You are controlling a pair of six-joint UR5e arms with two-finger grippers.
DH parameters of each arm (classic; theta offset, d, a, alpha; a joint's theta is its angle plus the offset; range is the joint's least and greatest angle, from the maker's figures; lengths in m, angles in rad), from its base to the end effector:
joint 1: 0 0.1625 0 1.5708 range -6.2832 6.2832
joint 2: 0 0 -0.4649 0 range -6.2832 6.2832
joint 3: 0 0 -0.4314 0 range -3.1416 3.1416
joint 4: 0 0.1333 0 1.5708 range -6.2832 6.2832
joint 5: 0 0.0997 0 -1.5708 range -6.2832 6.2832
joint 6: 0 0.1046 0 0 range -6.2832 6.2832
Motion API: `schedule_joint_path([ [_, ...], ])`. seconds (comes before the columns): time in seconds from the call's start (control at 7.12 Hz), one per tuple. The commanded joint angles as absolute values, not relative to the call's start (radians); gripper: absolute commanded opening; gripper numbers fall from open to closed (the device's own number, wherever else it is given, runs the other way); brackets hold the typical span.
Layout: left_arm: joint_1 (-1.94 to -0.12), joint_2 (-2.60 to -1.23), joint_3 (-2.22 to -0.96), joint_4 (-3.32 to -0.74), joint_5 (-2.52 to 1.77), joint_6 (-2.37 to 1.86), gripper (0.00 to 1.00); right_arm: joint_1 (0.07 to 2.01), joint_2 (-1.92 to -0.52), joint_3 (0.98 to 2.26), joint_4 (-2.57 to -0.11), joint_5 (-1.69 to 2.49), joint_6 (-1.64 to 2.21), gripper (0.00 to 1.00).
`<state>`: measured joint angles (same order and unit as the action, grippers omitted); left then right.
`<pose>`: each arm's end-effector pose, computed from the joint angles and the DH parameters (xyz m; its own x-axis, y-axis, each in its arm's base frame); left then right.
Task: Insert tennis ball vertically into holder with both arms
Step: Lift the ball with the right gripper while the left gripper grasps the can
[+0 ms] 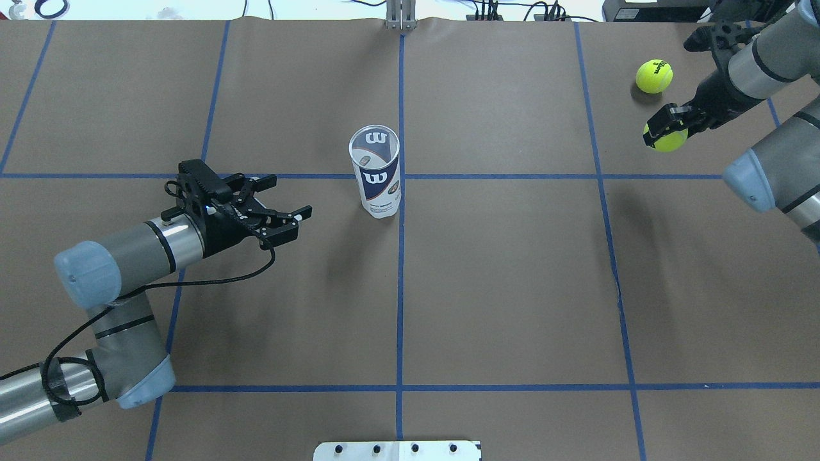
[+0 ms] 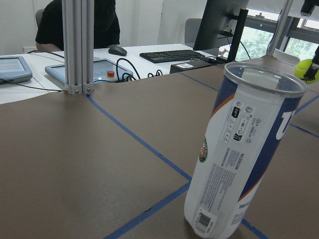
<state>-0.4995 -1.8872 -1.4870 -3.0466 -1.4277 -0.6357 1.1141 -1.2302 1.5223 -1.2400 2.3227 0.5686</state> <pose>0.5025 -0.4430 0.3919 0.4098 0.6837 -0.6039 0.4520 0.4228 0.7854 -0.2505 -0.6501 0.4804 0.5972 -0.1803 0.7816 0.0435 0.9803 0.1929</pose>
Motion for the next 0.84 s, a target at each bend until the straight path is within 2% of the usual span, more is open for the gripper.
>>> schedule_joint_path([
  [0.0, -0.468, -1.958, -1.413, -3.045, -1.427, -0.620, 0.99, 1.114, -1.166, 1.525, -1.239, 2.350, 0.659, 0.00],
  [0.42, -0.430, -2.012, -1.384, -3.047, -1.425, -0.535, 0.99, 1.101, -1.115, 1.525, -1.239, 2.370, 0.721, 0.00],
  [0.7, -0.430, -2.090, -1.307, -3.046, -1.424, -0.535, 0.99, 1.092, -1.103, 1.526, -1.239, 2.372, 0.723, 0.00],
])
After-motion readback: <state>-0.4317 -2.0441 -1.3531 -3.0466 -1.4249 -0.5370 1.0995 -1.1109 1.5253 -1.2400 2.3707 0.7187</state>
